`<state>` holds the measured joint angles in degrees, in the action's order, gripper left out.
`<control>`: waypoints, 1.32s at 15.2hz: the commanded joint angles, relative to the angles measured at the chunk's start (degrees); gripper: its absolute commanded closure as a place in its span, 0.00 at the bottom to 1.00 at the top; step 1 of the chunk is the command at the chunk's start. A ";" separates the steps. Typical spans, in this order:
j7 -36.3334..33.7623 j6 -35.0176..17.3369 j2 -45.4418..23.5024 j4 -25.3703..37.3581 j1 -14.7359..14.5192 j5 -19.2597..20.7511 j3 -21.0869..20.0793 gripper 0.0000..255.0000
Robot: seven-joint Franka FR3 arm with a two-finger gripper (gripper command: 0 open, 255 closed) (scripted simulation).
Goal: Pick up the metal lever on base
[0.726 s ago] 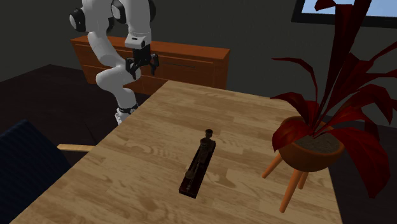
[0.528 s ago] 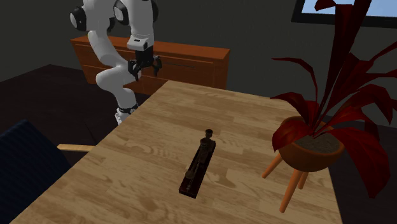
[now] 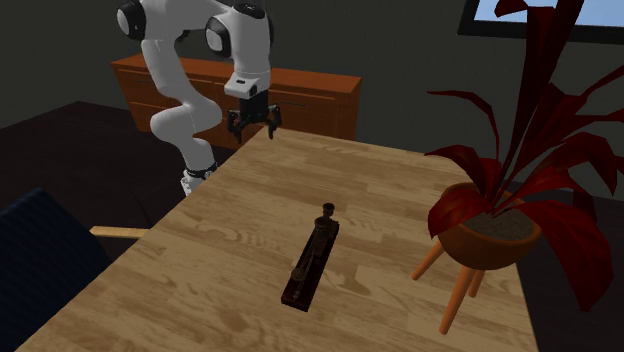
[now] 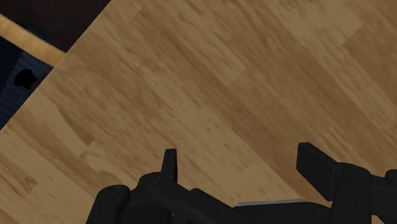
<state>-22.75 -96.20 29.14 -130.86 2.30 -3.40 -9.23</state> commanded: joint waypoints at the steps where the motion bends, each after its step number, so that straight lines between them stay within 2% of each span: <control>1: -3.16 -2.57 -4.29 2.07 0.83 -0.04 -0.92 0.00; 10: -16.51 -9.41 -23.72 16.00 3.69 2.55 -3.03 0.00; 20: -29.32 -10.34 -45.11 37.84 4.26 6.74 -1.37 0.00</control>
<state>-50.70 -106.63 -13.87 -95.40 6.68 2.98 -10.85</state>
